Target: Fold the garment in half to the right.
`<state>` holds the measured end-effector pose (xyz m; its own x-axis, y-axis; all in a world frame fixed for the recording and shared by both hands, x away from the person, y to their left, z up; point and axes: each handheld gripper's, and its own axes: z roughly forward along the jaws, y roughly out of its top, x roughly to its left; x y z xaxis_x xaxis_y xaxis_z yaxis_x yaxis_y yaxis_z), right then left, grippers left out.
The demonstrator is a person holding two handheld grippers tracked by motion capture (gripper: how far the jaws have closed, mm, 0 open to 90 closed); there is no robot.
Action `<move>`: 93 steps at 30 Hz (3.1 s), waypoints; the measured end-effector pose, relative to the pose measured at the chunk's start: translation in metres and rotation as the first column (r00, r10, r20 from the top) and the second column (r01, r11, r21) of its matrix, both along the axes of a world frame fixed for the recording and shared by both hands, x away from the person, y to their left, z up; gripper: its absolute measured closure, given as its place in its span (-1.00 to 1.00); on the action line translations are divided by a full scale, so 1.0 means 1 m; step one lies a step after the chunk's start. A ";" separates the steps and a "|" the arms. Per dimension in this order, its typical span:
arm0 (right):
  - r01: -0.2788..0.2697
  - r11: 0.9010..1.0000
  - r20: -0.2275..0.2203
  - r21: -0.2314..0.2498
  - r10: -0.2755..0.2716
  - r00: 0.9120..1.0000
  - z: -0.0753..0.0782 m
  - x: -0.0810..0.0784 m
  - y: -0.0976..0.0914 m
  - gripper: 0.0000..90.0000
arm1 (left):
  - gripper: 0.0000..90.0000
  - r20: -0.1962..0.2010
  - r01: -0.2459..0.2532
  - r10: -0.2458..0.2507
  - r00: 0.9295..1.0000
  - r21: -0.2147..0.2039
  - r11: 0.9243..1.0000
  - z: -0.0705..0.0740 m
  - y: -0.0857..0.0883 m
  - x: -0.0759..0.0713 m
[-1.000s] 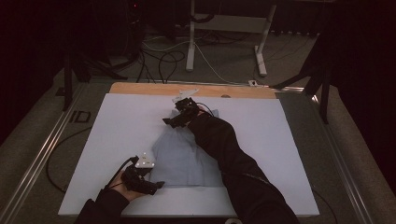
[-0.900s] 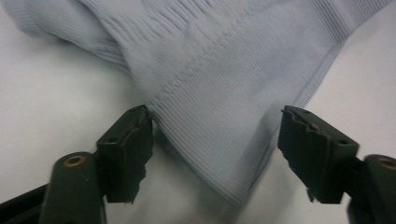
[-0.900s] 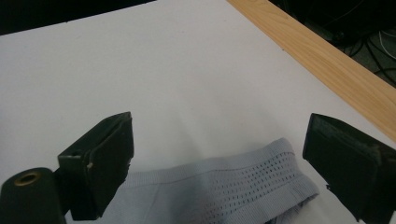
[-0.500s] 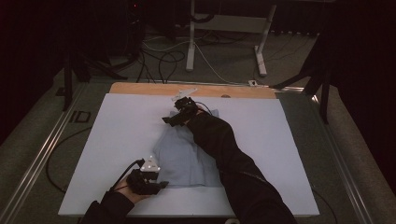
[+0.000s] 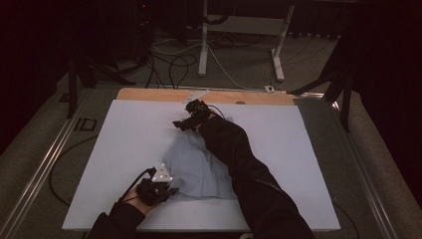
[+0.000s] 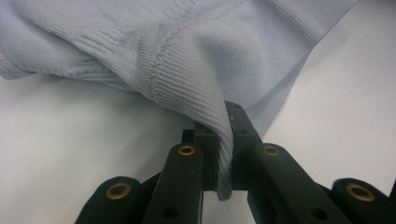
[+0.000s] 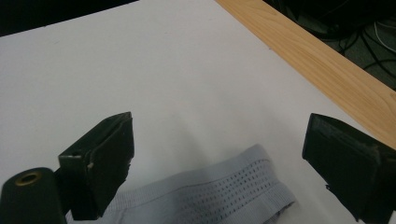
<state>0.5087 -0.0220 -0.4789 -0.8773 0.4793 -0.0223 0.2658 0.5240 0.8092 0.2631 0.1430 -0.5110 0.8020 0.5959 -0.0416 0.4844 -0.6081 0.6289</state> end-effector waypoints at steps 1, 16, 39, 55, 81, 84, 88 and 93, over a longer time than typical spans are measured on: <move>0.012 1.000 -0.013 0.007 -0.012 1.000 0.000 0.001 0.001 -0.80 | 0.93 0.007 -0.006 0.006 1.000 -0.012 1.000 0.002 0.000 -0.001; 0.159 0.984 -0.124 -0.074 -0.167 0.978 -0.012 0.018 0.016 -0.40 | 0.93 0.026 -0.016 0.017 1.000 -0.030 0.999 0.007 0.001 -0.002; 0.185 0.943 -0.099 -0.278 -0.219 0.971 -0.037 0.028 0.032 0.25 | 0.93 0.013 -0.019 0.019 1.000 -0.046 0.999 0.007 0.002 -0.002; 0.142 0.916 -0.013 -0.375 -0.159 0.987 -0.034 0.019 0.043 0.86 | 0.93 0.004 -0.017 0.018 1.000 -0.050 0.999 0.007 0.002 -0.002; 0.155 0.951 0.024 -0.268 -0.154 0.988 0.011 0.018 0.019 0.87 | 0.93 0.038 0.019 -0.017 0.999 -0.059 0.998 0.029 -0.015 0.000; 0.156 0.952 0.031 -0.263 -0.153 0.988 0.016 0.017 0.016 0.87 | 0.93 0.043 0.028 -0.026 0.999 -0.057 0.998 0.031 -0.019 0.001; 0.164 0.956 0.035 -0.242 -0.160 0.986 0.021 0.016 0.009 0.87 | 0.93 0.049 0.047 -0.045 0.998 -0.057 0.997 0.036 -0.025 0.002; 0.171 0.962 0.031 -0.214 -0.168 0.985 0.028 0.015 -0.002 0.87 | 0.93 0.057 0.076 -0.073 0.996 -0.050 0.996 0.041 -0.036 0.002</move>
